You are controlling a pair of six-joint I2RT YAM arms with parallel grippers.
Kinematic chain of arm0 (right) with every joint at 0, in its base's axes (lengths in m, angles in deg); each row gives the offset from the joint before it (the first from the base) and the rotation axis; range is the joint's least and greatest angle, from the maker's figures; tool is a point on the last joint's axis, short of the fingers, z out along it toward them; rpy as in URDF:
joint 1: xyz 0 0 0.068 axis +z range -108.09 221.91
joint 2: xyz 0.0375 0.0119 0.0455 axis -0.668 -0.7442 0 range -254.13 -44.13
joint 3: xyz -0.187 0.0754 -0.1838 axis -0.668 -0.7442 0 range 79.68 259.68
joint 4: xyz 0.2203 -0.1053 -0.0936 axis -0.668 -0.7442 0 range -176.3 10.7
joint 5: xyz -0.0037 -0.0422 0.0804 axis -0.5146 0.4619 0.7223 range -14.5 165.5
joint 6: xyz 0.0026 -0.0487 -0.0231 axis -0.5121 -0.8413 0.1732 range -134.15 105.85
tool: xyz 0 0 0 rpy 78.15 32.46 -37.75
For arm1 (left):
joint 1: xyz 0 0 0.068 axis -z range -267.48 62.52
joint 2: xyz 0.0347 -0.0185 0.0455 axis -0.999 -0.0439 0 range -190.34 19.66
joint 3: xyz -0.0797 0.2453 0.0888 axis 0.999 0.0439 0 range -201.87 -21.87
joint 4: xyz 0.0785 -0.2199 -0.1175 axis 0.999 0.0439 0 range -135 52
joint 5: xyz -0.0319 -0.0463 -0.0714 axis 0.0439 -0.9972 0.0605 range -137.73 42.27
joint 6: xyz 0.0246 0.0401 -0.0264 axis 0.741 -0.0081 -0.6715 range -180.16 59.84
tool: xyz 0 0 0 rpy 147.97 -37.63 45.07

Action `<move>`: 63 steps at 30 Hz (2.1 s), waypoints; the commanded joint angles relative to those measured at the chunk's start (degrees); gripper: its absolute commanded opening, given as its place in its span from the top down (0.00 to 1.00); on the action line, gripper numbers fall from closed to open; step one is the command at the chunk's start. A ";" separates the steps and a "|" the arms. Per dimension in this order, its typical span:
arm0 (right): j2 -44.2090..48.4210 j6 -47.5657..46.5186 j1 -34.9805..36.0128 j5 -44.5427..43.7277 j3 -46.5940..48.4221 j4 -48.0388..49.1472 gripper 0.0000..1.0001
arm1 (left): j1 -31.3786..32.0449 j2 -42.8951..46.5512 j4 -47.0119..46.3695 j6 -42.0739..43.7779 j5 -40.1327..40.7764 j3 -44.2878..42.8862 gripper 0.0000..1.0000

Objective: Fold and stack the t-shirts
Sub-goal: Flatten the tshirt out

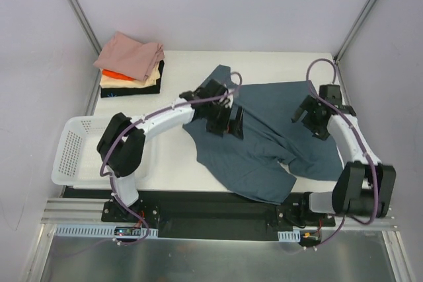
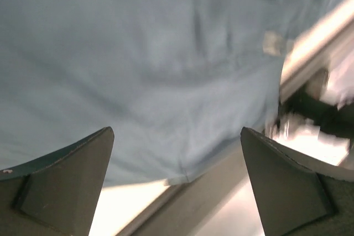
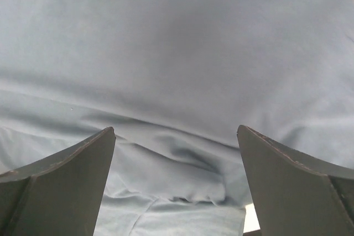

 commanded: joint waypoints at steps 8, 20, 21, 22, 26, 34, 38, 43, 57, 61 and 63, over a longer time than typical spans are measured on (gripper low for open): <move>-23.93 -2.47 11.87 2.00 15.32 -1.19 0.04 | 1.58 3.02 -14.97 -12.96 -2.65 21.83 0.01; -27.28 -1.33 10.64 1.99 12.17 -1.64 0.04 | -16.88 -7.35 -10.32 -9.63 -0.38 14.04 0.01; -27.10 -0.97 10.64 4.00 11.56 -1.37 0.04 | -18.11 -9.10 -8.83 -8.58 0.32 12.09 0.01; -26.49 -0.45 10.73 4.80 10.24 -0.76 0.04 | -18.81 -9.99 -7.69 -7.96 1.20 10.07 0.01; -23.16 0.96 10.64 4.28 6.63 -0.23 0.04 | -21.02 -13.16 -1.28 -5.85 7.87 -2.48 0.01; -11.82 0.26 10.64 -1.25 3.29 -0.23 0.04 | -18.30 -4.83 3.22 -4.80 15.26 -4.64 0.01; -11.02 -0.79 10.56 -0.82 3.29 0.30 0.04 | -13.48 2.47 2.96 -5.05 15.97 2.12 0.01; -14.26 -0.71 12.30 -1.16 3.20 0.65 0.04 | -9.68 2.67 0.51 -4.26 13.26 5.74 0.01; -14.01 0.87 15.12 1.11 -5.58 1.18 0.04 | -9.42 6.95 -4.07 -10.76 3.67 28.49 0.01; -10.76 0.35 15.04 4.28 -9.54 0.47 0.04 | -9.33 15.47 -3.81 -13.22 1.91 39.99 0.01; -8.66 0.26 15.21 5.50 -10.86 -0.22 0.04 | -9.33 20.31 -3.20 -13.67 1.21 42.03 0.01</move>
